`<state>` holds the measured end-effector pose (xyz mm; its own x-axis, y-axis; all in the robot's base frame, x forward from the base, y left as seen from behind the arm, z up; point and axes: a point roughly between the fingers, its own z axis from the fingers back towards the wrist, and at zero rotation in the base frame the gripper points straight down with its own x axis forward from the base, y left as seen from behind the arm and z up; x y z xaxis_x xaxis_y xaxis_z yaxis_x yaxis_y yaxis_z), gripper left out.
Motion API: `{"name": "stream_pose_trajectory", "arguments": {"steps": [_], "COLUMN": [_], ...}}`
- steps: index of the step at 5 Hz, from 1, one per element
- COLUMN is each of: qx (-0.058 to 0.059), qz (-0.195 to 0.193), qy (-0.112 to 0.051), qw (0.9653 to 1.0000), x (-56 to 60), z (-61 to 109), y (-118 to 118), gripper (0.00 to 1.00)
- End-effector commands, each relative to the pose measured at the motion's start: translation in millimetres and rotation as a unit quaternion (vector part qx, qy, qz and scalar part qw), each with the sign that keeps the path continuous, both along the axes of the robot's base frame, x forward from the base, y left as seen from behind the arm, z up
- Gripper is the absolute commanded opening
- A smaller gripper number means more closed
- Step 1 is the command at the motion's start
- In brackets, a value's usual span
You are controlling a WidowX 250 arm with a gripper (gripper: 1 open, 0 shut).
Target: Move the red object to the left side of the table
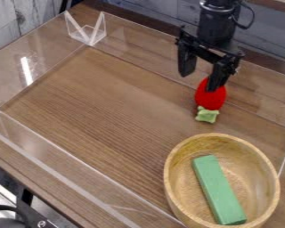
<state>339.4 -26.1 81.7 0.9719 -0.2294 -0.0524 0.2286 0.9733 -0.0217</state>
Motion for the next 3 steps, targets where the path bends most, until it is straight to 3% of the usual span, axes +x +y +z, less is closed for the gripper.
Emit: {"name": "stream_pose_trajectory", "arguments": {"steps": [1, 3], "qx": [-0.003, -0.004], "qz": [-0.014, -0.043], "qy": [-0.02, -0.016], "qw": [0.9997, 0.999], "x": [8.5, 17.0], "z": [6.6, -3.4], "y": [1.8, -0.5], "gripper": [1.0, 1.0]}}
